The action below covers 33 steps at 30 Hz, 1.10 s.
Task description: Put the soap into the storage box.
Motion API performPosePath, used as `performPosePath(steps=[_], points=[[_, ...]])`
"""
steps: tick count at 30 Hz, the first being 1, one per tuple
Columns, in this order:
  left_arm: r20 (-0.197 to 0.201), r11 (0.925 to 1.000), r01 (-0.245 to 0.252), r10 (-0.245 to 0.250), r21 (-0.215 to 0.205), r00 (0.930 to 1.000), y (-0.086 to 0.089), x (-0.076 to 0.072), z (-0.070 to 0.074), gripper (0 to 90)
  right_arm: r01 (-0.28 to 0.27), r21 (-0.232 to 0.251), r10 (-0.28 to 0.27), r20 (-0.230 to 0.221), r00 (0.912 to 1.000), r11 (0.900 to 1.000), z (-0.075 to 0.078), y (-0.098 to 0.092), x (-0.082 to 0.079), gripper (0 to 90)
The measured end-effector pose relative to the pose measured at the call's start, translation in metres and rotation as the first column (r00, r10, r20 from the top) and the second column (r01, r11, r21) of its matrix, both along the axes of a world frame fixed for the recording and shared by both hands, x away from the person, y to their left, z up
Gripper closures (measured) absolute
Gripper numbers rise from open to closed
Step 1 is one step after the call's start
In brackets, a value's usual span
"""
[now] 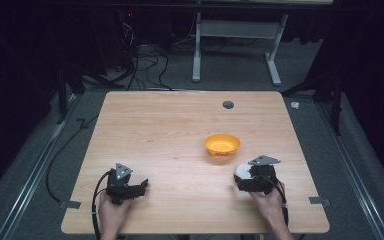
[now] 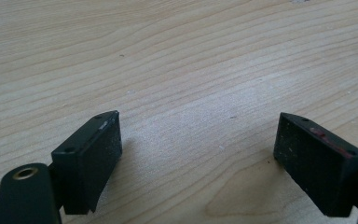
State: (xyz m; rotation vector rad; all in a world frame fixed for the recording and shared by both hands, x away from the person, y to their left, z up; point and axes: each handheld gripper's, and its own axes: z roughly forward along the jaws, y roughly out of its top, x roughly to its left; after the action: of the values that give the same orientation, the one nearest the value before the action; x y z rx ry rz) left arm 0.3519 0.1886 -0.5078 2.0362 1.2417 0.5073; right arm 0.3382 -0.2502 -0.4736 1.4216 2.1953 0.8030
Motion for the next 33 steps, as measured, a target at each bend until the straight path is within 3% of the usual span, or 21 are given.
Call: performPosePath(steps=[11, 20, 33], points=[[0.000, 1.0000, 0.000, 0.000, -0.001, 1.0000, 0.000, 0.000, 0.000, 15.6, 0.003, -0.036, -0.005, -0.062, 0.9981, 0.999, -0.009, 0.003, 0.007, 17.3], [0.000, 1.0000, 0.000, 0.000, -0.001, 1.0000, 0.000, 0.000, 0.000, 15.6, -0.003, -0.044, 0.000, -0.073, 0.9973, 0.999, -0.013, 0.002, 0.008, 24.3], [0.000, 1.0000, 0.000, 0.000, 0.000, 1.0000, 0.000, 0.000, 0.000, 15.6, -0.009, -0.035, 0.007, -0.077, 0.9970, 0.999, -0.012, 0.001, 0.008, 24.9]])
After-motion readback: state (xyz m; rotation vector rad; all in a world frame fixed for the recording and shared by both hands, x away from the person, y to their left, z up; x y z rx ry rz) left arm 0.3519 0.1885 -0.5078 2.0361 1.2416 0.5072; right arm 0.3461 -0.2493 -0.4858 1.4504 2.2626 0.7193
